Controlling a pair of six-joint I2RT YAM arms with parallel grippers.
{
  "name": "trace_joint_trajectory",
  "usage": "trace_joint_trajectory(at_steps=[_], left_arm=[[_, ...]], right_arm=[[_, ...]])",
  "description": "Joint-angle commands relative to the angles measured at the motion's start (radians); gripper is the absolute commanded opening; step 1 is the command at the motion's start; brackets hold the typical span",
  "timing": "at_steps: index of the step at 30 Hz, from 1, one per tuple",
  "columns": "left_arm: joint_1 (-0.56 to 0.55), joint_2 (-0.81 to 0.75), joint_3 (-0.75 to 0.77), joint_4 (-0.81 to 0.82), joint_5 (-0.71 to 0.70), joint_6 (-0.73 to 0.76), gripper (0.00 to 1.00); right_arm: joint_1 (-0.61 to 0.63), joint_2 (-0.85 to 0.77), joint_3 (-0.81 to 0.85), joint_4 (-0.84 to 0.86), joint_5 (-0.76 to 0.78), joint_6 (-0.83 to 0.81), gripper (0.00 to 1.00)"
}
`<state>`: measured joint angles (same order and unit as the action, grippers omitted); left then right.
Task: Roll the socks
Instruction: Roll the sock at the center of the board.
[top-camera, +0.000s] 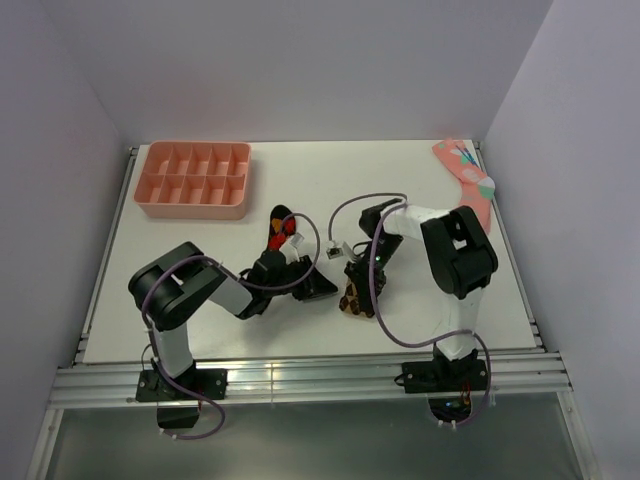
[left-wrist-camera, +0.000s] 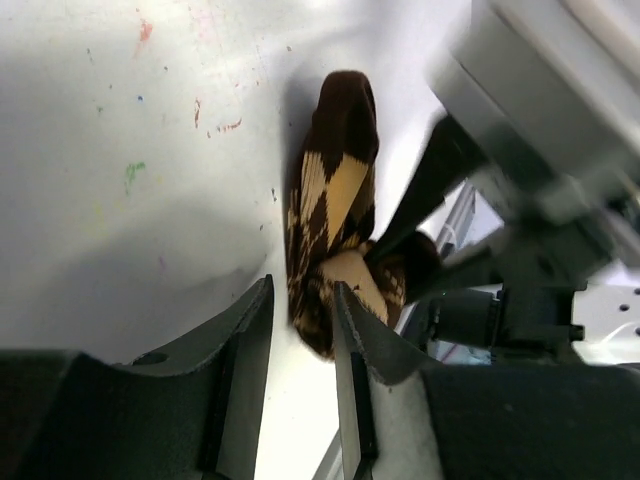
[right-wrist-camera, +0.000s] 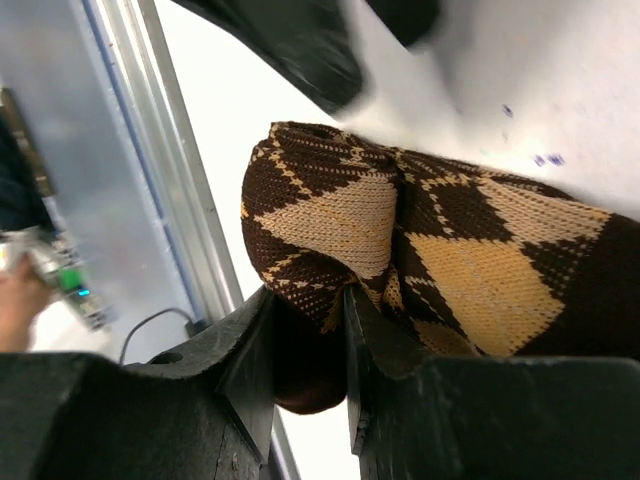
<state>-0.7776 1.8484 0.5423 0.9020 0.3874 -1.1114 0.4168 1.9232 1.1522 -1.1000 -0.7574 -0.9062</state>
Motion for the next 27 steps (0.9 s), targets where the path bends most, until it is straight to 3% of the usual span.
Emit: trace_joint_trajectory(at_steps=[1,7,14,27], left_arm=[[-0.031,-0.075,-0.034,0.129,-0.085,0.073,0.34],[-0.149,-0.182,-0.012,-0.011,-0.241,0.397,0.37],[-0.209,-0.196,0.053,-0.149,-0.309,0.608,0.41],[-0.27,-0.233,0.028,-0.193,-0.441,0.708,0.43]], right_arm=[[-0.041,0.083,0.058,-0.035,0.133,-0.077,0.0],[-0.064,0.207,0.22,-0.152,0.158,-0.094,0.0],[-0.062,0.276,0.311,-0.224,0.204,-0.065,0.01],[0.034,0.347,0.408,-0.236,0.193,-0.011,0.01]])
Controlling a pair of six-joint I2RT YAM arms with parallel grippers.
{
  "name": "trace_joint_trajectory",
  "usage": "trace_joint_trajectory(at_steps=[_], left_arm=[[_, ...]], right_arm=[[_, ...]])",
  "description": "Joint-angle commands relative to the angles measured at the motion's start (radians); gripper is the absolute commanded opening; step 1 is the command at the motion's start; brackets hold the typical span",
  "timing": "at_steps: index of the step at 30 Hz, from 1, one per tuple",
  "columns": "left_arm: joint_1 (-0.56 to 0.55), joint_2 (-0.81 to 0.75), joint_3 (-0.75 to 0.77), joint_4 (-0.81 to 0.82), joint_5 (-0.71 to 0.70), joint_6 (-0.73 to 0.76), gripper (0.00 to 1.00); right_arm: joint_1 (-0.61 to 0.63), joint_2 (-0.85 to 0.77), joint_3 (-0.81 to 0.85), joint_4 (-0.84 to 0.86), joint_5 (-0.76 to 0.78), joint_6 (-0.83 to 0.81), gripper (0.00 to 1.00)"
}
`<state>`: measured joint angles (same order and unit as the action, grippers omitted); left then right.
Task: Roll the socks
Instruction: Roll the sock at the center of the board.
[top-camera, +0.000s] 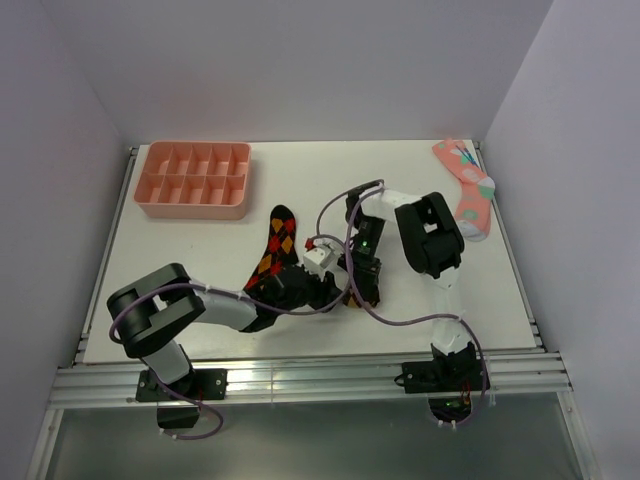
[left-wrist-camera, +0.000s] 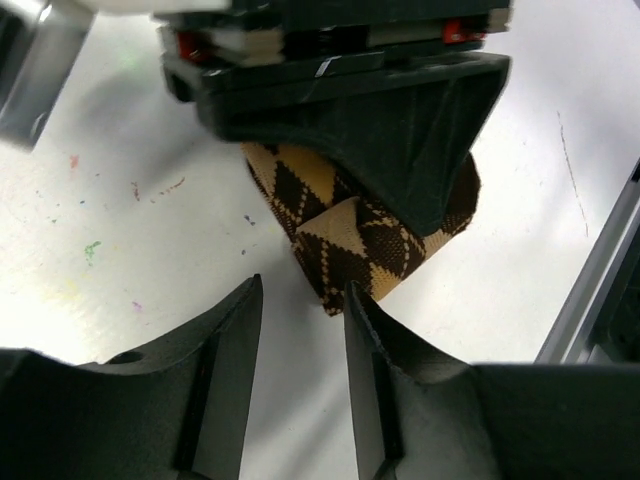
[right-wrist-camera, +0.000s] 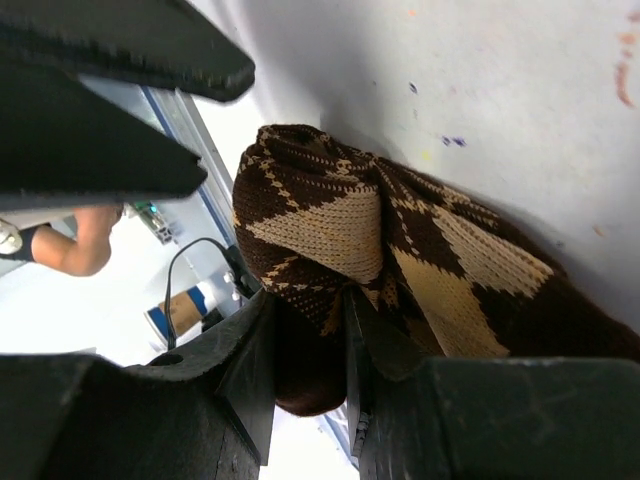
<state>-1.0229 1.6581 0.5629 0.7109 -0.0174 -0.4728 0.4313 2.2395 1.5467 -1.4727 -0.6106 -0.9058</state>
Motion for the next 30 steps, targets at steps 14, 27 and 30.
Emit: trace_joint_trajectory(at_steps=[14,27,30], left_arm=[[-0.046,0.037,0.132,-0.034,0.135,0.278,0.51],[-0.066,0.107,0.21,-0.146,0.287,0.341,0.52],[-0.069,0.124,0.229,-0.168,0.319,0.344,0.52]], right_arm=[[-0.029,-0.032,-0.14,0.158,-0.017,0.013,0.01],[-0.081,-0.018,-0.151,0.161,-0.021,0.018,0.01],[-0.083,-0.017,-0.148,0.161,-0.021,0.016,0.01]])
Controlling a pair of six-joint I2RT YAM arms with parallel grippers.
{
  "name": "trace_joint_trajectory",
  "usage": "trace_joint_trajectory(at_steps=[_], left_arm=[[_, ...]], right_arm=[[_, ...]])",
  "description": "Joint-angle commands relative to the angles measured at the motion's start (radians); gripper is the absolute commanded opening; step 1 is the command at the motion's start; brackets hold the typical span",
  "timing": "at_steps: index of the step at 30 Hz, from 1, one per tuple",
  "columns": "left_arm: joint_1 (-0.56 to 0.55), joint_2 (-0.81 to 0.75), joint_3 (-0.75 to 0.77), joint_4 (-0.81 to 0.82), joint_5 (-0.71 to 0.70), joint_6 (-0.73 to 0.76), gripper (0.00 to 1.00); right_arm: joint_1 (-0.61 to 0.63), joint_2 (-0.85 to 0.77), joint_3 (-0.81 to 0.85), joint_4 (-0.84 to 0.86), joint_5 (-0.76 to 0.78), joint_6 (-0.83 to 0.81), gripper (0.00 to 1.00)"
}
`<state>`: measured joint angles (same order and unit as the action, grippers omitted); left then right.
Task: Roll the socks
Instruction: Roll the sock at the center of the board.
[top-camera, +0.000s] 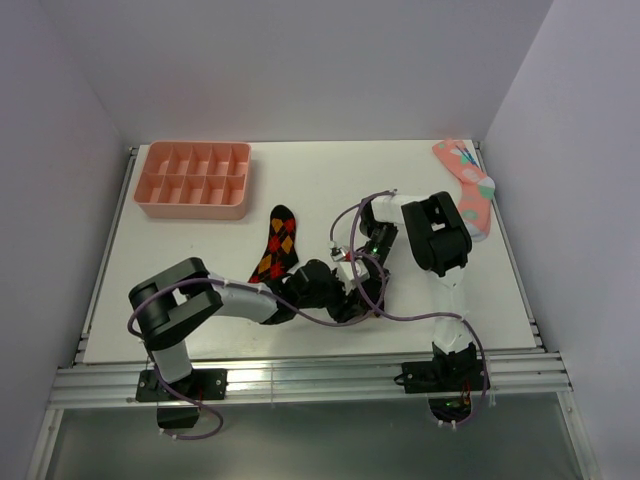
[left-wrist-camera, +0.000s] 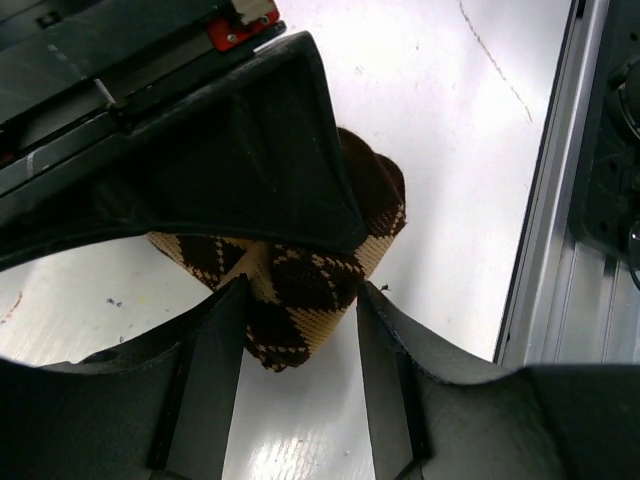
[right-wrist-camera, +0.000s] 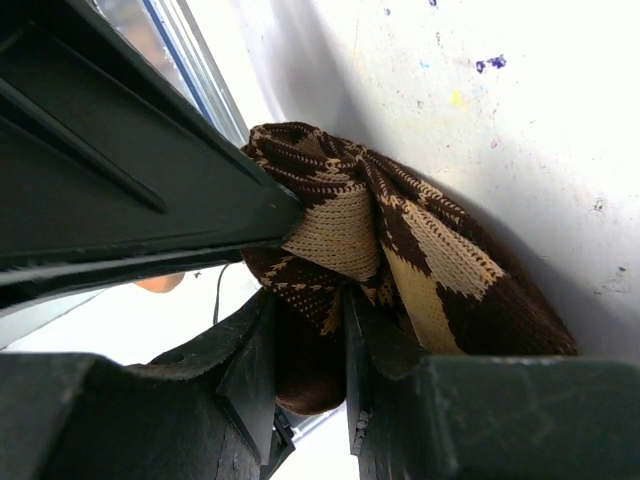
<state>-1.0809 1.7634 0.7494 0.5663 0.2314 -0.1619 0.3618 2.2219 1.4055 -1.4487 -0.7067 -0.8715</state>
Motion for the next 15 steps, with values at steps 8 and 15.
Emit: trace_joint_trajectory(at_steps=[8,15], left_arm=[[-0.011,0.065,0.091,-0.066,0.078,0.062,0.52],[-0.014,0.105,0.134,-0.123,0.089,0.09,0.52]], right_arm=[[-0.02,-0.001,-0.014,0.131,0.076,-0.024,0.01],[-0.023,-0.001,-0.011,0.129,0.079,-0.021,0.01]])
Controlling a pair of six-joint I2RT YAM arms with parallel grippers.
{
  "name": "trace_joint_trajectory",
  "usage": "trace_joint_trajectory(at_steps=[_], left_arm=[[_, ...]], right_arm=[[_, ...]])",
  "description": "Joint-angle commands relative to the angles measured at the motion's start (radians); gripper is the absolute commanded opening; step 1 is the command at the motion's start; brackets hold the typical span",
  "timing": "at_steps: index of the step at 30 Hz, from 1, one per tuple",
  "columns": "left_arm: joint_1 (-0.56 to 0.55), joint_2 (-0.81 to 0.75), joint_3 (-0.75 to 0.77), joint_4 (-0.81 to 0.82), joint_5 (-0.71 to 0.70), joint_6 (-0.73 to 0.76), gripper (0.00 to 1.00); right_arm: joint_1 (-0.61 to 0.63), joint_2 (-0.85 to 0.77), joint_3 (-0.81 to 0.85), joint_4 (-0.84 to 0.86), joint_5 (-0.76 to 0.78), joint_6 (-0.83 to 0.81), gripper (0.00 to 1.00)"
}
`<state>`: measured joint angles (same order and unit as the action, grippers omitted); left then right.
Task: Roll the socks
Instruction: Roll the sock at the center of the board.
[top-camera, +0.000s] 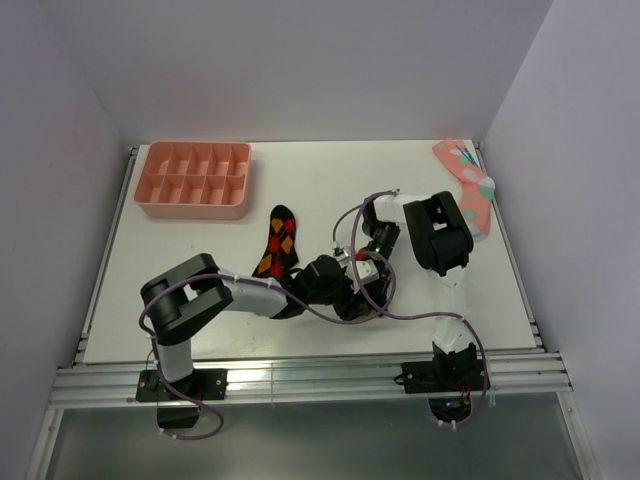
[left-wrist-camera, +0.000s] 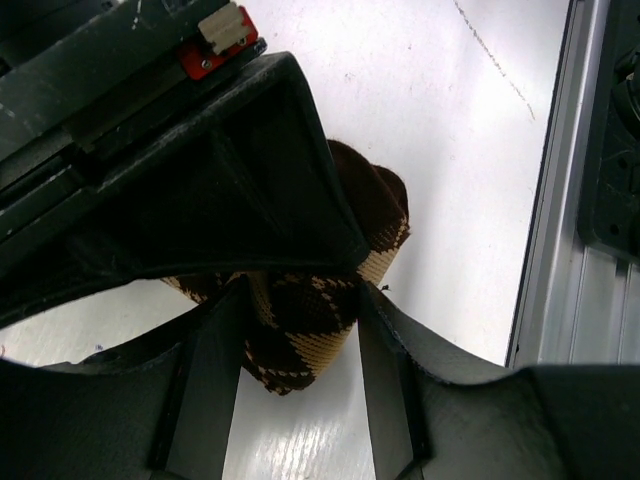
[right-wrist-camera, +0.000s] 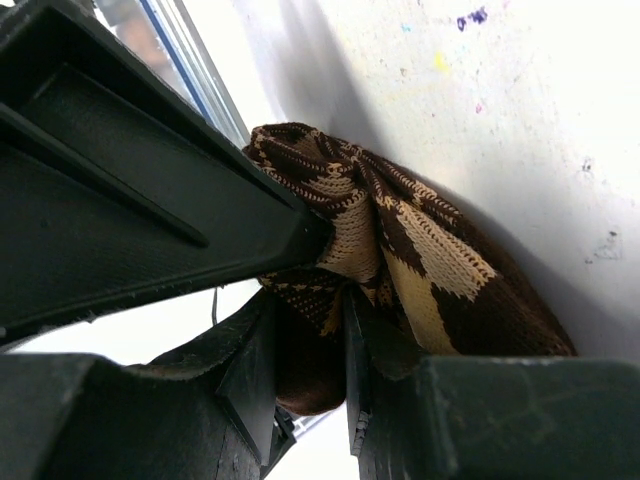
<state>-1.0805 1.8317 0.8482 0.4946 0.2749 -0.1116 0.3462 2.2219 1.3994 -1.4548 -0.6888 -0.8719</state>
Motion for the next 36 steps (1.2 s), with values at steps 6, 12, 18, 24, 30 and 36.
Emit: trace_joint_trajectory(at_steps=[6,12,18,24,30,36], left_arm=[[-0.035,0.074,0.075,-0.123,0.017,0.067,0.53],[-0.056,0.124,0.112,-0.18,-0.049,0.069,0.49],[-0.064,0.167,0.152,-0.232,-0.08,0.061,0.16],[-0.064,0.182,0.175,-0.289,-0.088,0.047,0.0],[-0.064,0.212,0.215,-0.387,-0.105,0.033,0.0],[-0.064,0.244,0.268,-0.47,-0.092,0.003,0.0]], right_arm=[[-0.009,0.004,0.0,0.134,0.06,-0.015,0.01],[-0.01,0.005,0.001,0.136,0.061,-0.012,0.01],[-0.01,0.001,0.001,0.139,0.066,-0.006,0.05],[-0.013,-0.014,-0.005,0.162,0.064,0.014,0.17],[-0.049,-0.044,0.01,0.174,0.02,0.037,0.36],[-0.104,-0.102,0.024,0.178,-0.026,0.042,0.45]])
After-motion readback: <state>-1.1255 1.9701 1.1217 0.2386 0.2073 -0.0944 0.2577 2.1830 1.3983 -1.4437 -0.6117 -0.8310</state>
